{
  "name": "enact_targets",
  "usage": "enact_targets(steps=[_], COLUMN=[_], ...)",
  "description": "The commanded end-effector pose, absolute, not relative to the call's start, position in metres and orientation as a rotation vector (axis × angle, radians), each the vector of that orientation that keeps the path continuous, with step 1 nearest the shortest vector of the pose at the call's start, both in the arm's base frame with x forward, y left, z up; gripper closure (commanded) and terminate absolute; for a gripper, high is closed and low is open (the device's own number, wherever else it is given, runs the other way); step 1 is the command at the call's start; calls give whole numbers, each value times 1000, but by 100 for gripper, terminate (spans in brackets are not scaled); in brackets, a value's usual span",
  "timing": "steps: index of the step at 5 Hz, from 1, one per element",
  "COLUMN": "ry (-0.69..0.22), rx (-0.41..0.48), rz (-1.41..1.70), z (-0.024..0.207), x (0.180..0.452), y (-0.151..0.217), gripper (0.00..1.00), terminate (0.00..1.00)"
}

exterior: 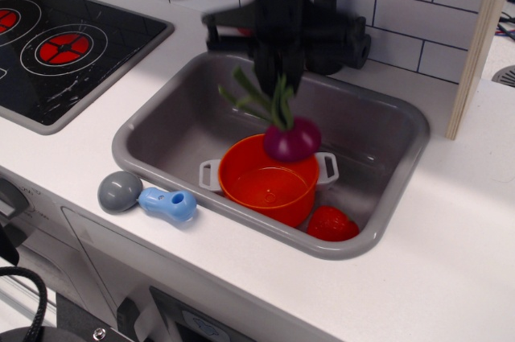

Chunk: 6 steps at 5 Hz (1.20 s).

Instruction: Take beet from pot sink

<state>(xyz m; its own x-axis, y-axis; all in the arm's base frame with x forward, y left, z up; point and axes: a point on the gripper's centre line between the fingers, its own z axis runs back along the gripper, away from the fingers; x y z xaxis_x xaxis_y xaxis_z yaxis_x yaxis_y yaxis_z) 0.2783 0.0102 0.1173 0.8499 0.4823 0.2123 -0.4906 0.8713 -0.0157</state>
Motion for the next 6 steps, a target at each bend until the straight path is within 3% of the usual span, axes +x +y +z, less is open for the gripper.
enact_targets(steps=[1, 2, 6], ry=[-300, -283, -359], rx=[58, 82, 187], rz=[630, 637, 574], z=[136, 125, 70], x=[309, 315, 327], y=[43, 52, 43], gripper=[100, 100, 100], terminate=[0, 0, 0])
